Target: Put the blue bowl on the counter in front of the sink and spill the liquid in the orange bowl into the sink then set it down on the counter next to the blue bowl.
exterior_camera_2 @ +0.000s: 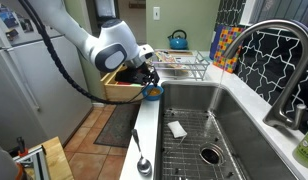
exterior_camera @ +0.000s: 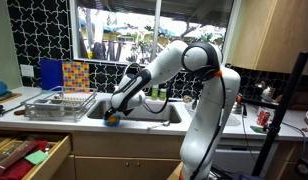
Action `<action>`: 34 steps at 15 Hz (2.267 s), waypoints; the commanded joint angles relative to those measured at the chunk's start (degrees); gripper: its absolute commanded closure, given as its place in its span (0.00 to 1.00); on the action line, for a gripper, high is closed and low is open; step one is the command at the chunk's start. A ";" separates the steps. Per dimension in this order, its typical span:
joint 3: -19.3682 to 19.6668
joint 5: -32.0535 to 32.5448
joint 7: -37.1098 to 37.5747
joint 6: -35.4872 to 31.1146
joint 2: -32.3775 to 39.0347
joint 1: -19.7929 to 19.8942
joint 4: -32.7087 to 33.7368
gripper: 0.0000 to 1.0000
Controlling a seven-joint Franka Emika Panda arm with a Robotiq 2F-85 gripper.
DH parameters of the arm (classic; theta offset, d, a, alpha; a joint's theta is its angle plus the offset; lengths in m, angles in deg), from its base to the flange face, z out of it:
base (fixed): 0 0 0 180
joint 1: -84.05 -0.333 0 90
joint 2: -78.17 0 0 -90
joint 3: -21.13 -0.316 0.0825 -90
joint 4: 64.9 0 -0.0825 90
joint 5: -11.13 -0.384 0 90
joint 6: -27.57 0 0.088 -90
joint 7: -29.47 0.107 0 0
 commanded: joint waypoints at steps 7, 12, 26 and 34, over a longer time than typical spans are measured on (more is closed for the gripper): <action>0.50 -2.80 2.37 -0.43 2.64 0.15 0.79 0.47; 0.57 -5.68 1.40 -0.53 3.16 -0.17 1.01 0.75; 0.26 -8.62 -0.05 0.93 0.89 -0.46 1.28 1.00; 0.05 3.47 3.20 10.27 -5.95 0.81 0.82 1.00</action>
